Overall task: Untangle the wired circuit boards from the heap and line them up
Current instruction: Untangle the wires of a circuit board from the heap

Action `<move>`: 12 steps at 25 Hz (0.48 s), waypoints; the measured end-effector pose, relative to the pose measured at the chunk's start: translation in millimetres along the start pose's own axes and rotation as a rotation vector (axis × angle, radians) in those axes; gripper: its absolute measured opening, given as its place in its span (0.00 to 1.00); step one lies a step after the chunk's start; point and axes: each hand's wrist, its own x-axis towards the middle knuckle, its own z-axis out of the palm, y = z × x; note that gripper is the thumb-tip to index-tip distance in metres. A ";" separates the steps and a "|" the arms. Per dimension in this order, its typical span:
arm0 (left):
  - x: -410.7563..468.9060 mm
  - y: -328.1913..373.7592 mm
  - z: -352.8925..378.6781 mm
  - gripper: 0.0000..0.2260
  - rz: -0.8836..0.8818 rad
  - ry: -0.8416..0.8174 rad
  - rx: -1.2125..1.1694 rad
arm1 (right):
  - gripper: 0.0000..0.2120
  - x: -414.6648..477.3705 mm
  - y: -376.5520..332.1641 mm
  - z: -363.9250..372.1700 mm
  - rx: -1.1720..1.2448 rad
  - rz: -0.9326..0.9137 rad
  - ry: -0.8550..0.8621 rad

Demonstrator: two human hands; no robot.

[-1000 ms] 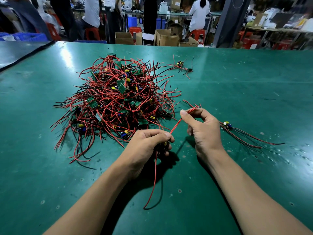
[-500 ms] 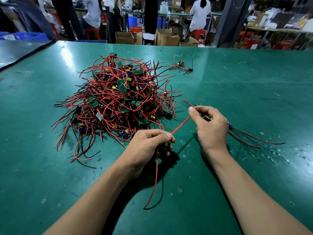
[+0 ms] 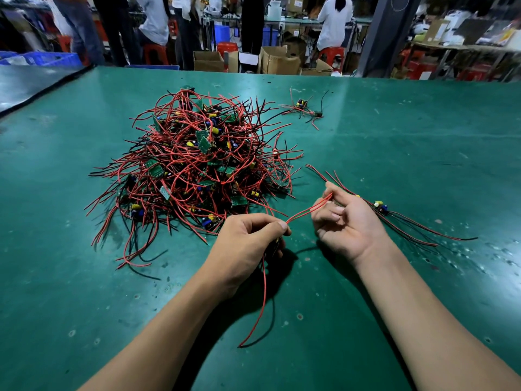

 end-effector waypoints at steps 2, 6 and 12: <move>0.2 -1.4 0.1 0.08 0.022 0.032 0.029 | 0.15 -3.0 -2.1 -0.9 0.036 0.104 -0.068; -0.4 -1.3 -0.2 0.08 0.030 0.067 0.062 | 0.17 -0.6 2.4 0.4 -0.088 -0.036 -0.076; 1.7 0.0 -1.1 0.08 -0.014 0.127 -0.057 | 0.17 -3.9 31.5 -4.4 -0.852 -0.097 -0.282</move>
